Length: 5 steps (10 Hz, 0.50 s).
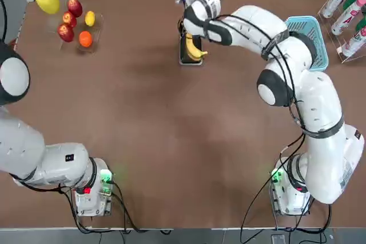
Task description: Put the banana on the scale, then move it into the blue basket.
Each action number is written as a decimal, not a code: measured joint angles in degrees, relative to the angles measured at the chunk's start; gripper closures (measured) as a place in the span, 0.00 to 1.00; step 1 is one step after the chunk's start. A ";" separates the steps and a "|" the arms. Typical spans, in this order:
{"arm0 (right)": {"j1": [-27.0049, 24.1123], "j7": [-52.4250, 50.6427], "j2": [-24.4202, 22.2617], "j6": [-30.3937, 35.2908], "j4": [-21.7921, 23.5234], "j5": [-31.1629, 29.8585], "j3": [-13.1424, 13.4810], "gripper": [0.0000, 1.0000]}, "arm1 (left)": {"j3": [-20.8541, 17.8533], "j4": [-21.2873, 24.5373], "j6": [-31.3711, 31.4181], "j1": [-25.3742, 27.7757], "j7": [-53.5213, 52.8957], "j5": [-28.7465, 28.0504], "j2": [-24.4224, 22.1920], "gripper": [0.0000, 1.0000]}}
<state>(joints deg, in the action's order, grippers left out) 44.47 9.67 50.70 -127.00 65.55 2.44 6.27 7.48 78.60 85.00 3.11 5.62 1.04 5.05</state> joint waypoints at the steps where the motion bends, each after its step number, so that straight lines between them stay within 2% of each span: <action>1: 0.23 0.24 0.27 -1.16 1.37 -0.95 -0.03 0.00 | -0.28 0.00 -0.96 -1.75 0.14 0.00 -0.82 0.00; 5: 1.88 2.68 2.93 -4.32 3.04 -2.39 -0.48 0.00 | -1.48 0.92 -1.26 -2.17 -0.28 0.11 -0.90 0.00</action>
<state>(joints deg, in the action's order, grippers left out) 46.35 12.36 53.63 -131.32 68.59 0.05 5.78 6.00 79.53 83.75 0.94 5.34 1.15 4.15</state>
